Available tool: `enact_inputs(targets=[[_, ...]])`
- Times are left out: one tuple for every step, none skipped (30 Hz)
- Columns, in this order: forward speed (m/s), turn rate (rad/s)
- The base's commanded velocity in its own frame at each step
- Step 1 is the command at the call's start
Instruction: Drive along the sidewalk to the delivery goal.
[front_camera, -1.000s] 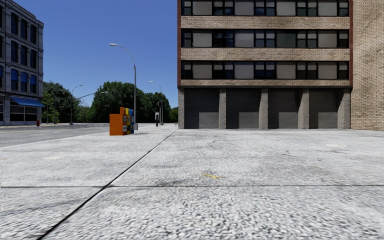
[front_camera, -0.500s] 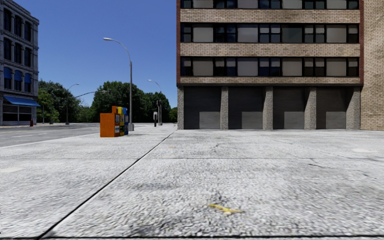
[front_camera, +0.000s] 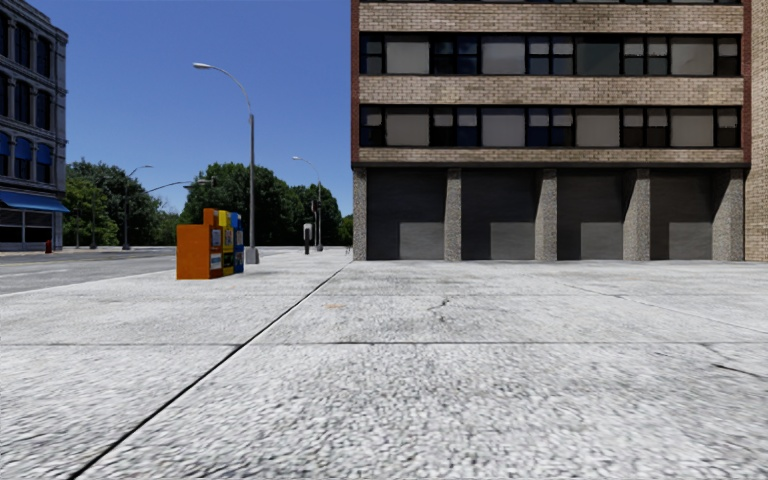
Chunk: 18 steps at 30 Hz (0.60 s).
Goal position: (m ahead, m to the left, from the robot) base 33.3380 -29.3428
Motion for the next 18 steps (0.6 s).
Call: enact_inputs(targets=[[2.0, 0.0], [2.0, 0.0], [2.0, 0.0], [2.0, 0.0], [2.0, 0.0], [2.0, 0.0], [2.0, 0.0], [2.0, 0.0], [2.0, 0.0], [2.0, 0.0], [2.0, 0.0], [2.0, 0.0], [2.0, 0.0], [2.0, 0.0], [2.0, 0.0], [2.0, 0.0], [2.0, 0.0], [2.0, 0.0]])
